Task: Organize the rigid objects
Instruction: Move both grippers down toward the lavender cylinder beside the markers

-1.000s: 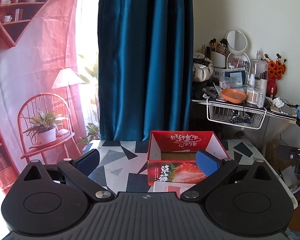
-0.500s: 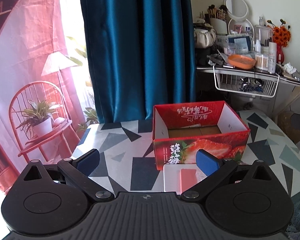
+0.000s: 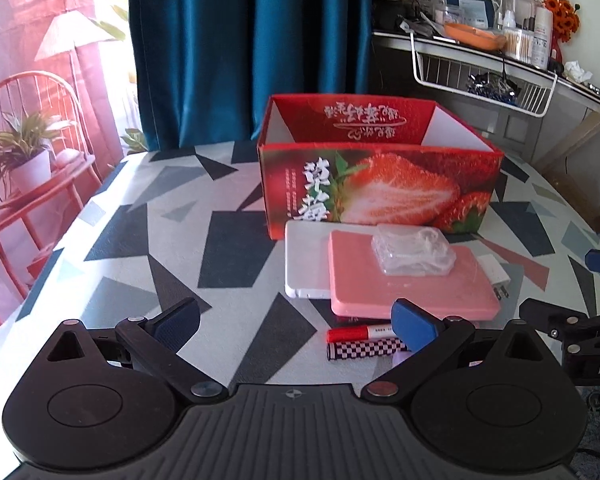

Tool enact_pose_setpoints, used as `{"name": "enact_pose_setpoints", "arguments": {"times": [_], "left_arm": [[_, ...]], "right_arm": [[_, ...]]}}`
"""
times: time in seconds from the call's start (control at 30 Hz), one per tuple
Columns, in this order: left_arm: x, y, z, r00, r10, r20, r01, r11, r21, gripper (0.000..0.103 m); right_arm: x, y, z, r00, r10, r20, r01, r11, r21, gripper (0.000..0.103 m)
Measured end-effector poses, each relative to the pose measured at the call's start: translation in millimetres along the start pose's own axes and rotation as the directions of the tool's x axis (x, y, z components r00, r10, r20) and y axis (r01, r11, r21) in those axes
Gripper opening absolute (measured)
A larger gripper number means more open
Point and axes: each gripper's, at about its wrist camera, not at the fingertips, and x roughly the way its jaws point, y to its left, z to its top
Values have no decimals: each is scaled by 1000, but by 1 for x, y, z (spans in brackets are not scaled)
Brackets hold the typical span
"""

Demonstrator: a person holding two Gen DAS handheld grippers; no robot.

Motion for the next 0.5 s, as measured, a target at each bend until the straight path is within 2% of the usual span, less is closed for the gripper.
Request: {"name": "enact_pose_setpoints", "arguments": {"times": [0.1,0.23,0.33,0.43,0.5], "left_arm": [[12,-3,-8,999,-9,-48,9,1000,4,102],[28,-9,-15,994,-35,-106,37,999,18,100],[37,-12,-20,989,-54,-140,58,998,24,96],[43,-14,-22,984,-58,-168,63,998,23,86],[46,-14,-24,981,-64,-184,69,997,20,86]], "right_arm": [[19,-3,-17,995,24,-92,-20,999,42,103],[33,-4,-35,992,16,-127,-15,1000,13,103],[42,-8,-41,984,58,-169,-53,998,39,102],[49,-9,-45,976,98,-196,-90,995,52,102],[51,-7,-47,971,118,-208,-112,993,42,100]]}}
